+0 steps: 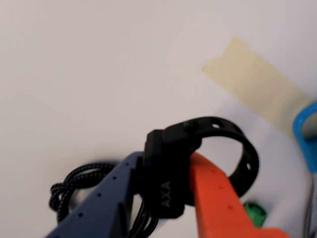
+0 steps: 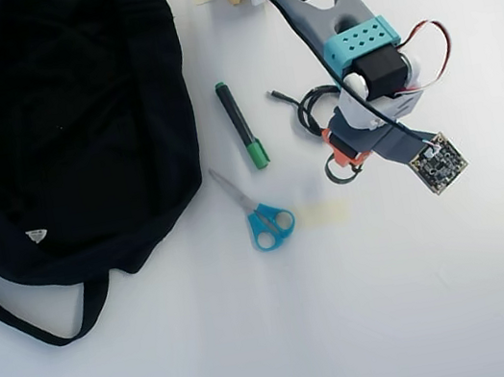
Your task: Put the bike light into the black bag
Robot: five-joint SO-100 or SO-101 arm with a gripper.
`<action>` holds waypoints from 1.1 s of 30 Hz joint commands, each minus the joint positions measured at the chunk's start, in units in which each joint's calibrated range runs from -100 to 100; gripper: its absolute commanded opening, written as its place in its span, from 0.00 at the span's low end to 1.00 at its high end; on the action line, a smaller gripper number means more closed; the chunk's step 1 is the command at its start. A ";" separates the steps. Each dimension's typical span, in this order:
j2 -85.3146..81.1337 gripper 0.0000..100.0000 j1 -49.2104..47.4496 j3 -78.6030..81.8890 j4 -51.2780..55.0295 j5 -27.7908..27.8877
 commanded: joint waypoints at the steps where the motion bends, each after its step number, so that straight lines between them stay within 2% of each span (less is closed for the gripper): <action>1: -9.19 0.02 -0.32 4.17 1.54 -0.71; 19: -38.81 0.02 0.50 39.48 1.54 -0.50; 33: -54.83 0.02 10.60 57.72 1.46 -0.13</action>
